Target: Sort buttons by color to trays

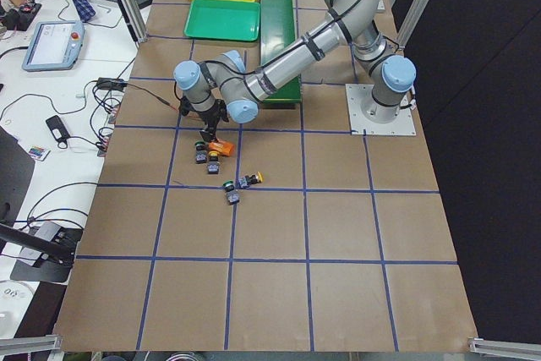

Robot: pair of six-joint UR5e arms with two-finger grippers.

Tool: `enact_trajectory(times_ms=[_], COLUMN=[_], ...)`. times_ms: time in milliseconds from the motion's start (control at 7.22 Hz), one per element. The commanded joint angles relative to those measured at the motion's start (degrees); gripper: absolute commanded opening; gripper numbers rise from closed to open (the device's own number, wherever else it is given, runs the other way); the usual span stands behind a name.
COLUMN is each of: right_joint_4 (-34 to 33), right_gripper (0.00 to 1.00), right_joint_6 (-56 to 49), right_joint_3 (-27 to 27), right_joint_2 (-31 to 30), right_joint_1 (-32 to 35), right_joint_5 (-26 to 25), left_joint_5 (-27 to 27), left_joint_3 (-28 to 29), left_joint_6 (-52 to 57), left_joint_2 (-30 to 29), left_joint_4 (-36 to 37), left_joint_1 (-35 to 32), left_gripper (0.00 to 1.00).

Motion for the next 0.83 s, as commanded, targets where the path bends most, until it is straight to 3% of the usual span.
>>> enact_trajectory(times_ms=[0,139,693], right_joint_4=[0.3,-0.2,-0.2], right_gripper=[1.00,1.00,1.00], right_joint_6=[0.0,-0.3,0.0], right_joint_3=[0.1,0.2,0.4], right_joint_2=[0.1,0.1,0.1], right_joint_1=[0.0,0.0,0.0], right_joint_5=[0.0,0.1,0.0], left_joint_5=[1.2,3.3,3.6], left_joint_3=[1.0,1.1,-0.4], left_joint_6=[0.2,0.2,3.9], left_joint_2=[-0.1,-0.1,-1.3], left_joint_4=[0.2,0.4,3.9], left_joint_1=[0.9,0.9,0.8], left_gripper=[1.00,1.00,1.00])
